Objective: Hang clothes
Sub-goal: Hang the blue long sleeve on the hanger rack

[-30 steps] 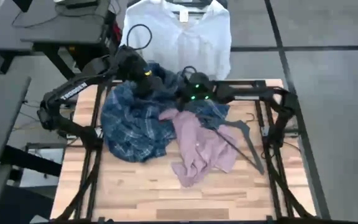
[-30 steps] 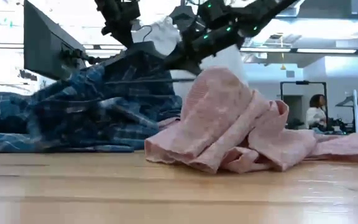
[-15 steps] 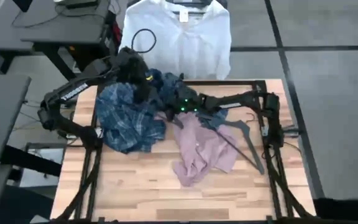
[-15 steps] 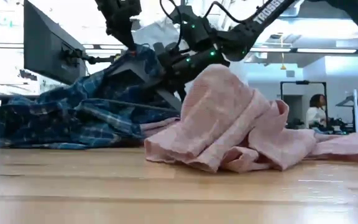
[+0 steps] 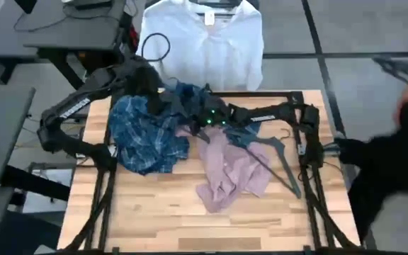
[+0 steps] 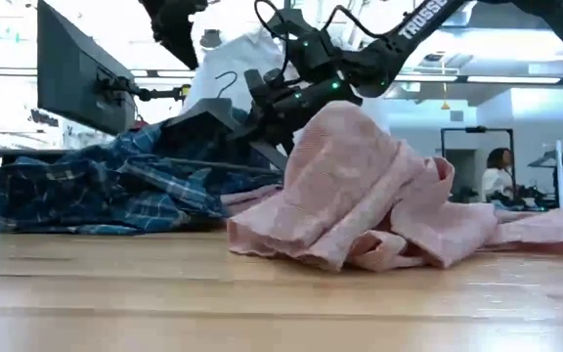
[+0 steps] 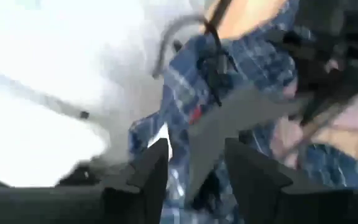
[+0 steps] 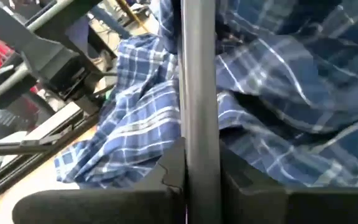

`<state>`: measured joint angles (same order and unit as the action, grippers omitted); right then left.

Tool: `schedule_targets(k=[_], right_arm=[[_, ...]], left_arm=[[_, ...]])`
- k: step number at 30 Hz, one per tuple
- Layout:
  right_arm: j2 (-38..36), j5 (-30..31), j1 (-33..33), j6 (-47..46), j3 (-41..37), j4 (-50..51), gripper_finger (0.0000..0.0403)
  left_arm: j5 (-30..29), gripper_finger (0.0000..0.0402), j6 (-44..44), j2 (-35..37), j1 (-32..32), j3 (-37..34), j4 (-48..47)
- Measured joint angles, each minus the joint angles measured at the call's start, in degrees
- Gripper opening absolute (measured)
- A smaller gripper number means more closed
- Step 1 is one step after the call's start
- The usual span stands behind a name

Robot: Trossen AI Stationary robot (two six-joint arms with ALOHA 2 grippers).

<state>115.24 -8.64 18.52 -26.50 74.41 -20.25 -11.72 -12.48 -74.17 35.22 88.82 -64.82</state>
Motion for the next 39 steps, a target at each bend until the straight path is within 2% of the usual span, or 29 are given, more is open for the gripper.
schedule_targets(k=[6, 11, 16, 18, 22, 29, 34, 39], right_arm=[[-0.02, -0.08, 0.00, 0.91, 0.00, 0.02, 0.0025], [-0.02, -0.22, 0.00, 1.49, 0.00, 0.02, 0.0025], [-0.04, -0.26, 0.00, 2.85, 0.00, 0.04, 0.0025], [-0.07, -0.27, 0.00, 3.00, 0.00, 0.02, 0.0025], [-0.09, -0.35, 0.00, 3.02, 0.00, 0.02, 0.0025], [-0.11, -0.50, 0.00, 3.01, 0.00, 0.04, 0.0025], [-0.11, -0.72, -0.04, 2.99, 0.00, 0.13, 0.0025], [-0.11, -1.27, -0.02, 2.95, 0.00, 0.11, 0.0025]], left_arm=[[-2.27, 0.0141, 2.37, 0.11, 3.41, 0.00, -8.12], [-2.54, 0.0141, -3.72, 0.10, 6.42, -0.61, -13.17], [-1.39, 0.0141, -11.64, 0.05, 9.23, -6.29, -16.97], [0.53, 0.0141, -14.53, 0.07, 10.21, -9.96, -16.01], [1.35, 0.0141, -19.14, -0.04, 11.61, -15.88, -8.07], [3.22, 0.0141, -25.33, 0.02, 14.10, -20.32, -0.85], [12.66, 0.0141, -26.51, 0.02, 15.08, -22.48, 3.75], [15.64, 0.0141, -27.91, 0.02, 14.49, -22.51, 7.71]])
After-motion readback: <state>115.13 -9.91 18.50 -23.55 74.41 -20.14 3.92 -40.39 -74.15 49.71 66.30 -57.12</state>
